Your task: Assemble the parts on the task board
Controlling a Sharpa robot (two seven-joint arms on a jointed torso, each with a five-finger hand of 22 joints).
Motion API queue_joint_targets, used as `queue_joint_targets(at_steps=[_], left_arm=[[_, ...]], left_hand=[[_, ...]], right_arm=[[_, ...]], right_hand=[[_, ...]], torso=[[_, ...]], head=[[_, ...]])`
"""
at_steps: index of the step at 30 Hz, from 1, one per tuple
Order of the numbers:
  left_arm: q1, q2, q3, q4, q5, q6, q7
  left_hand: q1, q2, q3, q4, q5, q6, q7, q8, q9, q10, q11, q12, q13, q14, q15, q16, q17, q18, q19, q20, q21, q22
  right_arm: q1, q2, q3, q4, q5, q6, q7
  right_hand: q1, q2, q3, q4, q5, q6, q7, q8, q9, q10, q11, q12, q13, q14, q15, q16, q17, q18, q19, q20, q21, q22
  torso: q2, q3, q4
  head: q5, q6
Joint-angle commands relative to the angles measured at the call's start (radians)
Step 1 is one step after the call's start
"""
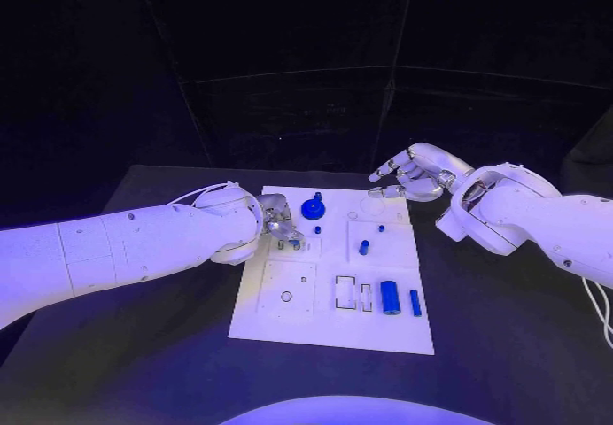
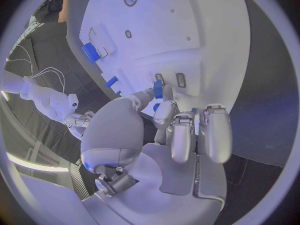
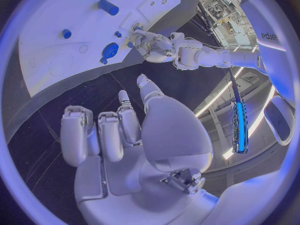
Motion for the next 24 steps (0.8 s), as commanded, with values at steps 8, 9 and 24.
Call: queue_joint_targets(at_steps=[8, 9, 24], left_arm=[[0.001, 0.005, 0.000, -0.002, 0.003, 0.050, -0.014], [0.001, 0.006, 0.000, -0.002, 0.005, 0.051, -0.014], [0.000, 0.013, 0.000, -0.008, 0.023, 0.053, -0.020]], left_hand=[[0.013, -0.001, 0.153, -0.145, 0.010, 0.001, -0.005, 0.004, 0.002, 0.007, 0.000, 0.004, -0.001, 0.106, 0.002, 0.003, 0.263, -0.011, 0.021, 0.007, 0.005, 0.020], [0.013, -0.001, 0.153, -0.145, 0.010, 0.001, -0.005, 0.004, 0.002, 0.007, 0.000, 0.004, -0.001, 0.106, 0.002, 0.003, 0.263, -0.011, 0.021, 0.007, 0.005, 0.020], [0.012, -0.002, 0.154, -0.145, 0.012, 0.002, -0.005, 0.005, 0.002, 0.008, 0.000, 0.004, -0.001, 0.106, 0.002, 0.003, 0.263, -0.011, 0.020, 0.007, 0.003, 0.017]], right_arm=[[0.002, 0.003, 0.001, 0.001, -0.025, 0.006, 0.002], [0.002, 0.003, 0.001, 0.001, -0.026, 0.006, 0.002], [0.002, 0.002, 0.001, 0.001, -0.029, 0.008, 0.001]], right_hand=[[0.003, 0.007, -0.006, 0.000, 0.007, 0.005, 0.000, 0.005, 0.000, 0.003, -0.005, 0.004, 0.084, 0.078, -0.006, -0.003, 0.137, -0.004, -0.001, -0.006, -0.006, 0.020], [0.003, 0.007, -0.006, 0.000, 0.007, 0.005, 0.000, 0.005, 0.000, 0.003, -0.005, 0.004, 0.084, 0.078, -0.006, -0.003, 0.137, -0.004, -0.001, -0.006, -0.006, 0.020], [0.003, 0.007, -0.006, 0.000, 0.008, 0.006, -0.001, 0.006, 0.000, 0.004, -0.005, 0.004, 0.084, 0.078, -0.006, -0.003, 0.137, -0.004, -0.001, -0.006, -0.006, 0.021]], torso=[[0.000, 0.0001, 0.0004], [0.000, 0.0003, 0.0004], [-0.001, 0.0006, 0.0011]], head=[[-0.001, -0.004], [-0.003, -0.005], [-0.002, -0.008]])
